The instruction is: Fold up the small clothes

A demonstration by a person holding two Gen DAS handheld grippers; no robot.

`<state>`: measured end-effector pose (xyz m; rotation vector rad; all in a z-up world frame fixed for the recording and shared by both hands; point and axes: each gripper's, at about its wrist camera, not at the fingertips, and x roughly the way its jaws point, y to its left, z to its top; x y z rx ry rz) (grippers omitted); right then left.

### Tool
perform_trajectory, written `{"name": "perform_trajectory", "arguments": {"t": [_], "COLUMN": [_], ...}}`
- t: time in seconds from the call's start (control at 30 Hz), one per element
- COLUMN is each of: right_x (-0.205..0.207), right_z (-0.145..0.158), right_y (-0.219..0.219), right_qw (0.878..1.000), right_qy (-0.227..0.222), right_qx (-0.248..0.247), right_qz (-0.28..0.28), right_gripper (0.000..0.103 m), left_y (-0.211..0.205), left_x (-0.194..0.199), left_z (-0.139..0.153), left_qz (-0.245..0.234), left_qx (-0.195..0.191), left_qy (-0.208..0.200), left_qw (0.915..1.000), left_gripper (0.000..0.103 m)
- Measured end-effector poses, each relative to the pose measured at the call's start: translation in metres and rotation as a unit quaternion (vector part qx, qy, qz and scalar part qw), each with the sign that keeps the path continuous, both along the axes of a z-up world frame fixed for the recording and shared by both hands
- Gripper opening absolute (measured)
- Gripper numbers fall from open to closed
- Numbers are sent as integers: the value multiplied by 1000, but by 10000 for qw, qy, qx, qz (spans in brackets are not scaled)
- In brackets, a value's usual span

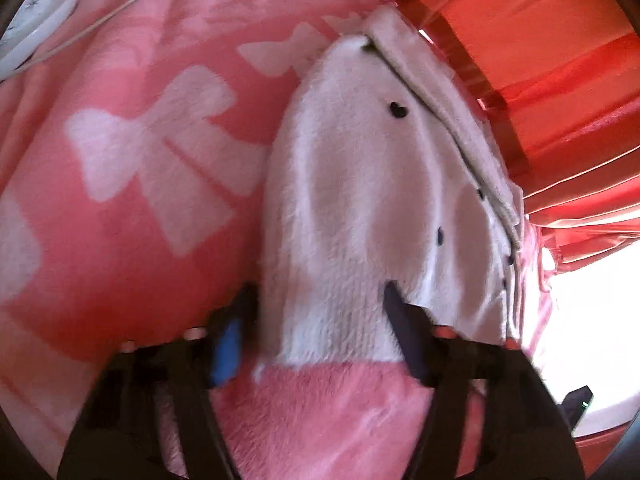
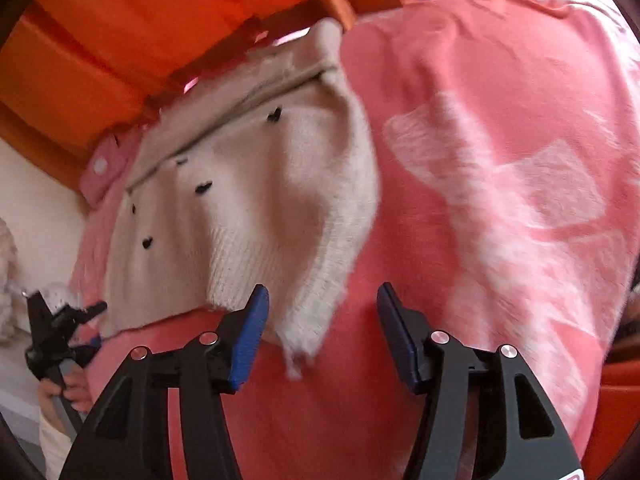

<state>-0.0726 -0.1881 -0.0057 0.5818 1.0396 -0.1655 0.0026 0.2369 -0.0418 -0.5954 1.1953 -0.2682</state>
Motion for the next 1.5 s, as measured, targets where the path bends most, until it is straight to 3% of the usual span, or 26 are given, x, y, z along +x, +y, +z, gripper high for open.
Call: {"name": "perform_trajectory", "arguments": {"t": [0.03, 0.1, 0.13, 0.23, 0.37, 0.5, 0.67, 0.73, 0.8, 0.9, 0.97, 1.03, 1.17, 1.27, 1.4, 1.5], "right_x": [7, 19, 23, 8, -46, -100, -164, -169, -155, -107, -65, -16, 87, 142, 176, 186], "right_z": [-3, -7, -6, 27, 74, 87, 82, 95, 124, 158, 160, 148, 94, 52, 12, 3], "right_y": [2, 5, 4, 1, -12, -9, 15, 20, 18, -1, -22, -46, -78, -86, -91, -100], "right_qw": [10000, 9995, 9989, 9986, 9953, 9960, 9949, 9949, 9918, 9798, 9735, 9721, 9773, 9823, 9823, 9817], "right_qy": [48, 108, 48, -495, -912, -633, 242, 83, -564, -1656, -2074, -2263, -1967, -1560, -1344, -1301], "right_qx": [15, 179, 375, -6, -324, -619, -858, -810, -957, -1049, -965, -568, -39, 85, 350, 468], "right_qz": [54, 231, 273, 177, 16, 78, 474, 600, 634, 402, 66, -229, -786, -1036, -1255, -1306], "right_gripper": [55, 17, 9, 7, 6, 6, 6, 6, 6, 7, 7, 7, 7, 8, 9, 10], "left_y": [-3, -6, -5, 1, 25, 32, 44, 45, 39, 19, 1, -14, -42, -57, -65, -60], "left_x": [3, 4, 1, -15, -57, -110, -183, -188, -172, -123, -76, -30, 81, 134, 185, 194], "left_z": [-1, 3, 13, 41, 84, 93, 85, 97, 120, 161, 176, 179, 141, 98, 46, 24], "left_qz": [-135, -224, -264, -311, -434, -613, -485, -391, -490, -720, -679, -500, -48, 156, 383, 455], "left_qx": [-117, -169, -52, 36, 65, 93, -208, -322, -247, 3, 233, 365, 438, 514, 534, 292], "left_qy": [57, 88, -78, -387, -706, -489, 132, 25, -393, -1380, -1922, -2260, -2127, -1766, -1427, -1173], "left_qw": [9998, 9996, 9996, 9988, 9965, 9969, 9985, 9987, 9977, 9878, 9787, 9722, 9761, 9828, 9876, 9916], "left_gripper": [11, 8, 7, 6, 6, 6, 6, 6, 6, 6, 7, 7, 7, 7, 7, 8]}}
